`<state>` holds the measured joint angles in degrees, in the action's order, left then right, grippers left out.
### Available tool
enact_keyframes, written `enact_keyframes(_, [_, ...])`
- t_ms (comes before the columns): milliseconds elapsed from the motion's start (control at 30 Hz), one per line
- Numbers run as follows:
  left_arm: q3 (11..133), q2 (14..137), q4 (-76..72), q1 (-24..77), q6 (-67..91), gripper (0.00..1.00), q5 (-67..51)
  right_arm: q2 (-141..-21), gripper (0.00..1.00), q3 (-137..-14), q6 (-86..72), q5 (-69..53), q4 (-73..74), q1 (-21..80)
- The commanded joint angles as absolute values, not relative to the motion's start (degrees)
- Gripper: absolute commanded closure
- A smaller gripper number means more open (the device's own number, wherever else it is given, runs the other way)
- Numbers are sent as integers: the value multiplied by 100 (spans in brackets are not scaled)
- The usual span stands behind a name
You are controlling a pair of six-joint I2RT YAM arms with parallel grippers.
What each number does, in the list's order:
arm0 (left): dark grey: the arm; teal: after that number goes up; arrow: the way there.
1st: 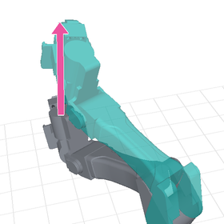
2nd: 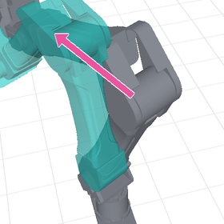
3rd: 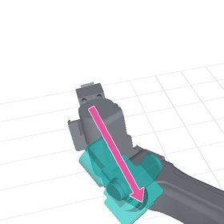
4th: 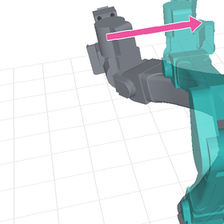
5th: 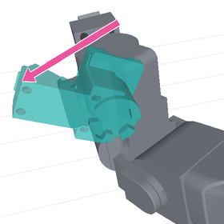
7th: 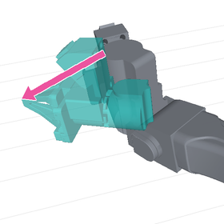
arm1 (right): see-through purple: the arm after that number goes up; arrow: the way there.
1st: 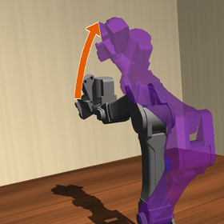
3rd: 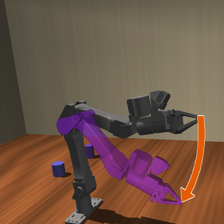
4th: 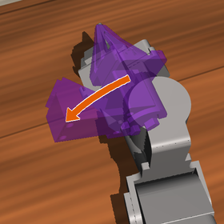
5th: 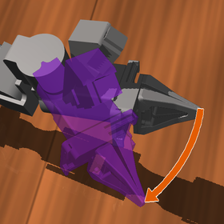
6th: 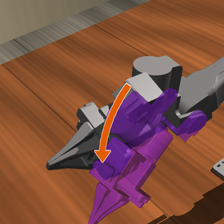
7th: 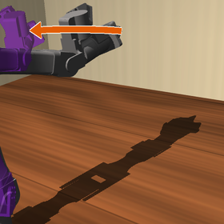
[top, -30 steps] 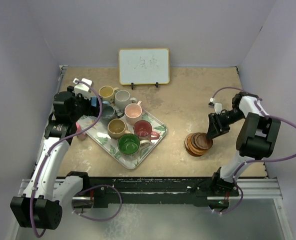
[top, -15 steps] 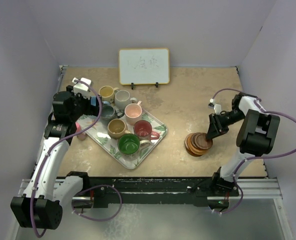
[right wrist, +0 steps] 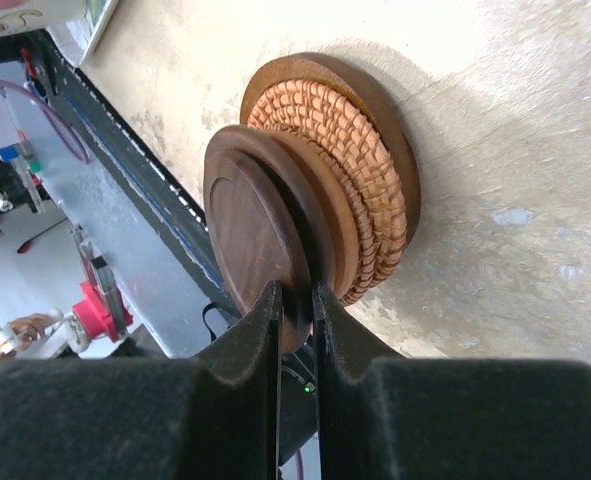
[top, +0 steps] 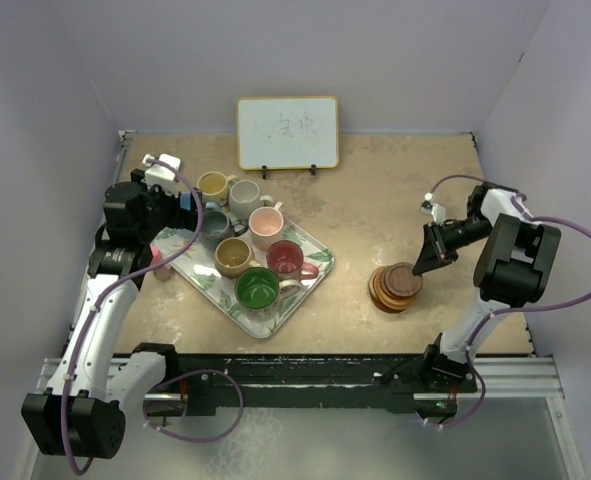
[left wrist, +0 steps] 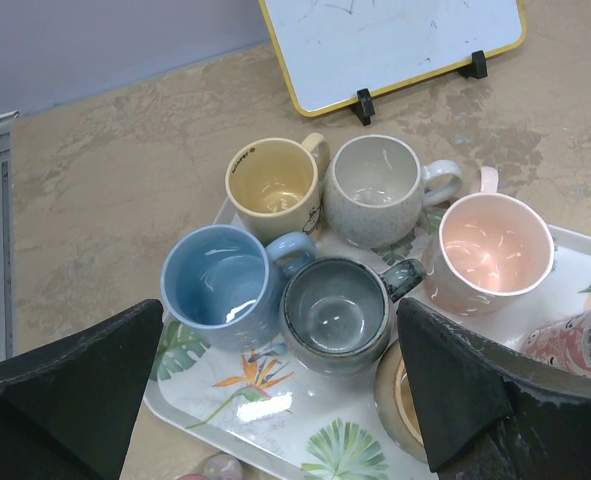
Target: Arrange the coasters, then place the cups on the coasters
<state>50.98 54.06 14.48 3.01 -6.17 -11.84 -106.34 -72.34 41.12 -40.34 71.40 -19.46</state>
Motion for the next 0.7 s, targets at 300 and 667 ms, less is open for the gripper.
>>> enact_keyframes(300, [5311, 5390, 1205, 237, -632, 3, -1274, -11071, 100, -8357, 3901, -4436, 7354, -2037])
enact_keyframes(667, [5339, 5405, 1278, 194, -674, 3, -1266, -11511, 100, -9145, 2944, -5315, 7076, -2039])
